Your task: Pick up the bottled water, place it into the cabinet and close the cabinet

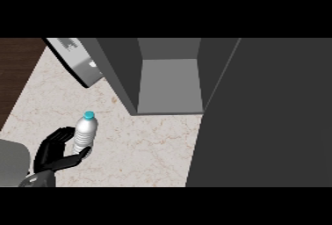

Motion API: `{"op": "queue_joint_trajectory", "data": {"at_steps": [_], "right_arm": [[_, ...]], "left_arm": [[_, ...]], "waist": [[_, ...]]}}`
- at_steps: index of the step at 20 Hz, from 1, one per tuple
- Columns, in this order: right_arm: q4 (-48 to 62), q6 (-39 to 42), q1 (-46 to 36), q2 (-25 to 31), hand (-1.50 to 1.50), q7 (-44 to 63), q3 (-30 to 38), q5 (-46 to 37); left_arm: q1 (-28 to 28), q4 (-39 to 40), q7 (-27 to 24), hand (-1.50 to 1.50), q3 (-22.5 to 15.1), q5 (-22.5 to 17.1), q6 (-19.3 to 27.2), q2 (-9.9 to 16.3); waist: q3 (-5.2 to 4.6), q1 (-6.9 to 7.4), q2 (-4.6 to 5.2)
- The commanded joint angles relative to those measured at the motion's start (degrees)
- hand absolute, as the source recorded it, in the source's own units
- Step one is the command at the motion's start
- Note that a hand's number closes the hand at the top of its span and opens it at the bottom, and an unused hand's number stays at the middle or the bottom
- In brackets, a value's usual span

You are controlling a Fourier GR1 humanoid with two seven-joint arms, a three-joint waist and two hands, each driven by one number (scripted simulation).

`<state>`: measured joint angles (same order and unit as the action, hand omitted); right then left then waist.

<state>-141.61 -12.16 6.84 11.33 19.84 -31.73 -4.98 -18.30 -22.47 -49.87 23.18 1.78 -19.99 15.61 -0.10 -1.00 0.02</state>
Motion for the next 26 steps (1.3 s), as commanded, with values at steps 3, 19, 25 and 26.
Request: {"op": "queue_joint_trajectory", "data": {"at_steps": [3,19,25,26], "right_arm": [[-3.48,-1.22,-0.21,0.58,-1.50,2.70,-1.00,-5.33],[-3.82,-2.61,-0.43,1.05,-1.50,3.64,-2.24,-5.06],[-2.69,-3.17,-0.35,1.55,-1.50,1.75,-1.30,-3.55],[-8.72,-3.31,1.47,3.35,-1.50,5.30,-2.71,-4.87]], "left_arm": [[-0.21,-4.23,-8.61,1.50,-6.12,6.12,8.50,-5.99],[-3.97,-19.63,2.74,1.50,-22.78,-7.65,18.58,-15.56],[-5.09,-29.50,14.21,1.50,-33.18,-18.25,23.21,-15.59],[-5.62,-28.48,12.52,1.50,-33.62,-17.94,24.69,-15.58]], "waist": [[0.03,0.23,-0.18],[0.08,0.63,-0.47],[0.10,0.41,-0.43],[0.05,-0.20,-0.45]]}}
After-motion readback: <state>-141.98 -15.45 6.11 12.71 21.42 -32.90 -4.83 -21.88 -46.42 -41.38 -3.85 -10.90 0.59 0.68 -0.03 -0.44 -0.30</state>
